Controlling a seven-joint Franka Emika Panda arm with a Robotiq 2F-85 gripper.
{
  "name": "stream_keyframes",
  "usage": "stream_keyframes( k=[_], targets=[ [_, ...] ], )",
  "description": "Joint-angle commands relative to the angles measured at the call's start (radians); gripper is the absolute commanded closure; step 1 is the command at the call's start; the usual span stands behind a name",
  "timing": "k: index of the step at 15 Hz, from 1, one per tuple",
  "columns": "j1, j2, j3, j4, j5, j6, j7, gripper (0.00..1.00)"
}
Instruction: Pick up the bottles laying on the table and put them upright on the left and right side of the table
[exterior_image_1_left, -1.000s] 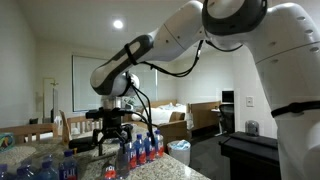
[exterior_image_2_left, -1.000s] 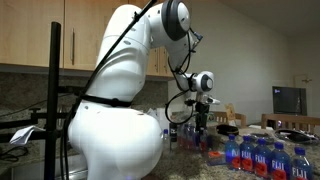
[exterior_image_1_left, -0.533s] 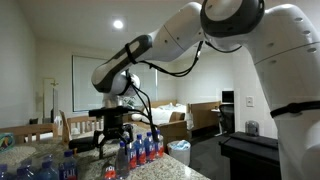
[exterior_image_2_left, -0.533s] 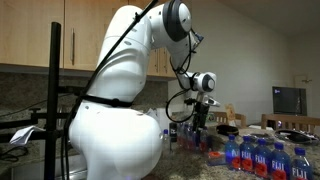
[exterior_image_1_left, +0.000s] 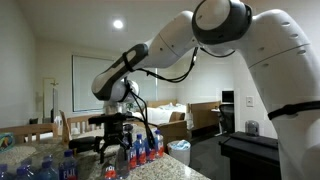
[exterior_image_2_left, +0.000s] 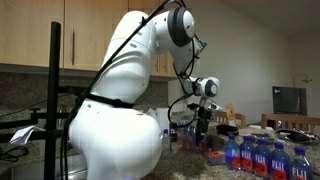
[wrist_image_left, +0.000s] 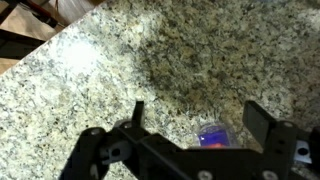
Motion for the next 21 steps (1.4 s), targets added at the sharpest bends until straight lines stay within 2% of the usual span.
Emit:
stream_keyframes(
  k=[1, 11, 18, 19, 20, 21],
  targets=[
    [-0.01, 0.077, -0.009, 0.048, -0.005, 0.021, -0.025, 0.0],
    [0.029, 0.288, -0.05, 0.208, -0.118, 0.139, -0.007, 0.0],
    [0.021, 0.438, -0.062, 0.368, -0.116, 0.156, -0.035, 0.01],
    [0.018, 0.457, -0.065, 0.39, -0.112, 0.151, -0.037, 0.1],
    [0.016, 0.475, -0.067, 0.411, -0.109, 0.146, -0.038, 0.26],
    [0.015, 0.492, -0.068, 0.431, -0.108, 0.141, -0.041, 0.31]
  ],
)
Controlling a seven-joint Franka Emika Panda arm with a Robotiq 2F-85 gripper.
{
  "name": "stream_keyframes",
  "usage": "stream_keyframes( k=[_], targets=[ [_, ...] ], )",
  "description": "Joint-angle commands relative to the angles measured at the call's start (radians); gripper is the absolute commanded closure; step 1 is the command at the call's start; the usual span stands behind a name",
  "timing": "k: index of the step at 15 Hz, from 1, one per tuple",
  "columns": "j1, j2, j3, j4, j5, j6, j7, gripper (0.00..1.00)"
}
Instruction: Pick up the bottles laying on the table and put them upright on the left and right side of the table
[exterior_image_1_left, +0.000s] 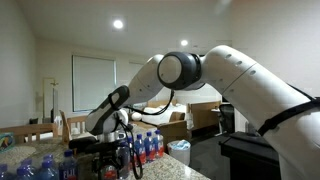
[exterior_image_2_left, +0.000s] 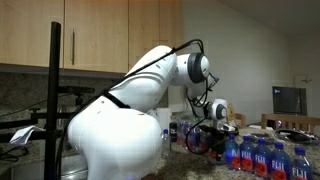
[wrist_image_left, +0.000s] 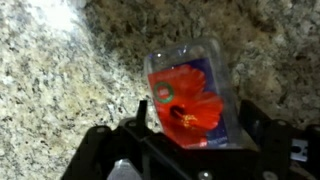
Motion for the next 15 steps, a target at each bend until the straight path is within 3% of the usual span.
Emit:
stream_keyframes(
  k=[1, 4, 8, 13, 15],
  targets=[
    [-0.008, 0.068, -0.006, 0.086, -0.001, -0.021, -0.031, 0.38],
    [-0.009, 0.09, 0.001, 0.112, 0.008, -0.025, -0.036, 0.56],
    [0.002, 0.06, 0.002, 0.056, 0.007, 0.004, -0.029, 0.66],
    [0.018, 0.063, 0.004, 0.033, 0.01, 0.004, -0.01, 0.65],
    [0.017, 0.055, 0.005, 0.015, 0.013, 0.006, -0.014, 0.53]
  ],
)
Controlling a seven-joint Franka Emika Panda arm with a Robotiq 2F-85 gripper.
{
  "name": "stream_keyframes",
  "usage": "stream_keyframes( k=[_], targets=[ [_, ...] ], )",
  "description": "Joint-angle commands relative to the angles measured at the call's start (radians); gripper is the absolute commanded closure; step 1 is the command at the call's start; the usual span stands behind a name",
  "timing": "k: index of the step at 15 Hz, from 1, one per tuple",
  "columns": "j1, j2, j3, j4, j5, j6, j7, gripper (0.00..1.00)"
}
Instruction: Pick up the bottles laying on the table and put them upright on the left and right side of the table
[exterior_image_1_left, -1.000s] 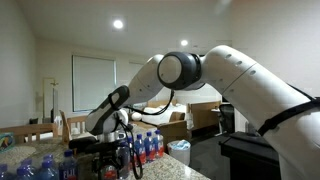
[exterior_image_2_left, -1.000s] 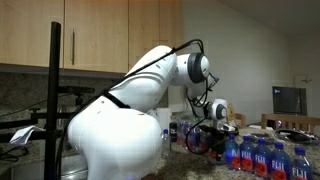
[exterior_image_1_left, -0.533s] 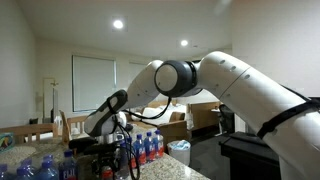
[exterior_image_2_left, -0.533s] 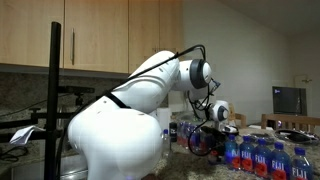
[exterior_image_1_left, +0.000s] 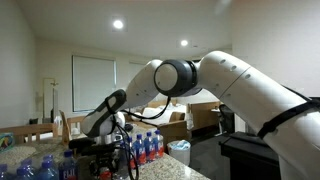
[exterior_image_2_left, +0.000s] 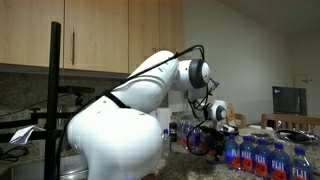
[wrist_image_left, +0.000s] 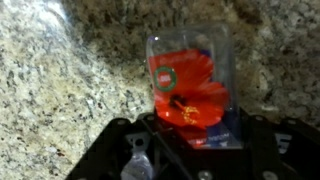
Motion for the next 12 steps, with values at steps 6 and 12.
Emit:
stream_keyframes(
  k=[6, 12],
  targets=[
    [0.015, -0.004, 0.02, -0.104, 0.021, 0.024, -0.007, 0.2],
    [0.027, -0.015, 0.029, -0.153, 0.029, 0.059, -0.003, 0.38]
  ],
)
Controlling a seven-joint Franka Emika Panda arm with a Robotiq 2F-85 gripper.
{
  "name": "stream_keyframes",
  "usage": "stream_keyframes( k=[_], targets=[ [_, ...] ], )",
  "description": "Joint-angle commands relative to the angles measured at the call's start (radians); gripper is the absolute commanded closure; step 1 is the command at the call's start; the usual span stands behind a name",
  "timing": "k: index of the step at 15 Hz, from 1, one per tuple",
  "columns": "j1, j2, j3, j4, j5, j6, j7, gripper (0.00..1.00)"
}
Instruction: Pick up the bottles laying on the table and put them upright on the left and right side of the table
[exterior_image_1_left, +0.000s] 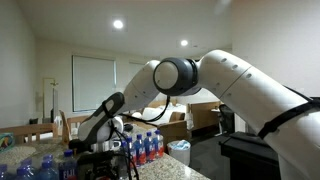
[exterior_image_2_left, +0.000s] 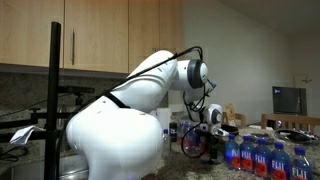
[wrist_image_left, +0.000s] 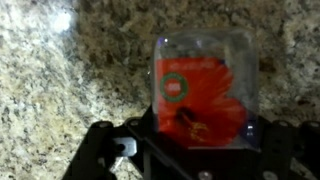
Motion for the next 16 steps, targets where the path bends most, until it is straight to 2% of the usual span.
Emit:
stream_keyframes(
  k=[1, 2, 4, 9, 13, 16],
  targets=[
    [0.012, -0.019, 0.008, -0.098, 0.02, 0.06, 0.001, 0.47],
    [0.016, -0.028, 0.008, -0.111, 0.018, 0.068, 0.004, 0.49],
    [0.025, -0.042, 0.01, -0.139, 0.018, 0.082, 0.009, 0.45],
    [0.046, -0.073, 0.021, -0.208, 0.028, 0.096, 0.021, 0.45],
    [0.057, -0.081, 0.037, -0.251, 0.041, 0.117, 0.025, 0.48],
    [0.088, -0.109, 0.03, -0.304, 0.031, 0.163, 0.08, 0.46]
  ],
)
